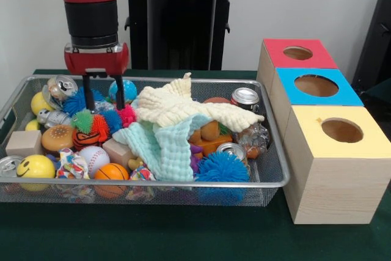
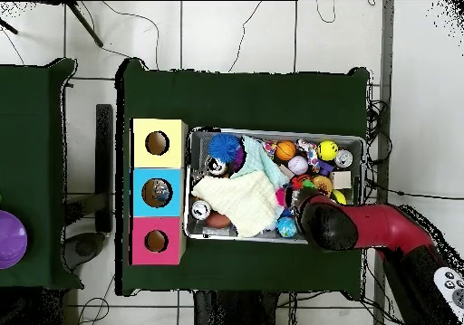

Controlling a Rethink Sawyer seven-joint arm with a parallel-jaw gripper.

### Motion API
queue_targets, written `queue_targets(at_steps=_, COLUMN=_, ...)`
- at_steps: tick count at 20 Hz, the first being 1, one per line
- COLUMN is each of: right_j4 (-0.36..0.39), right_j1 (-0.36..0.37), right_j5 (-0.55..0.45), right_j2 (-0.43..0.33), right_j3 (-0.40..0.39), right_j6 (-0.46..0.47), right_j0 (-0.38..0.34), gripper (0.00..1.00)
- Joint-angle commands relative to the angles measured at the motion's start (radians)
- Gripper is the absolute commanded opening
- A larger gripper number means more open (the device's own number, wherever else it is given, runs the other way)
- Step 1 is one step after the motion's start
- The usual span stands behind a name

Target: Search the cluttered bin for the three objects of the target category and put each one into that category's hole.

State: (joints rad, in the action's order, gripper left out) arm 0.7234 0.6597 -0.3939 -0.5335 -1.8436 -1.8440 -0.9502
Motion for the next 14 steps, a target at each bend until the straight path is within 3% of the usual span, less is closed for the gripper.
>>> queue_targets(at_steps=1, right_j4=-0.013, right_j1=-0.069, right_j5=-0.194, right_j2=-0.070, right_j3=0.124, right_j6=0.225, right_j0=-0.012, gripper=1.00)
queue_targets(at_steps=9, right_j4=-0.018, right_j1=-0.090, right_j5=-0.243, right_j2=-0.111, right_j3=0.148, right_j6=0.271, right_j0=-0.044, gripper=1.00)
queue_targets(at_steps=14, right_j4=-0.006, right_j1=-0.061, right_j5=-0.219, right_j2=-0.109, right_j3=0.100, right_j6=0.223, right_j0=-0.056, gripper=1.00)
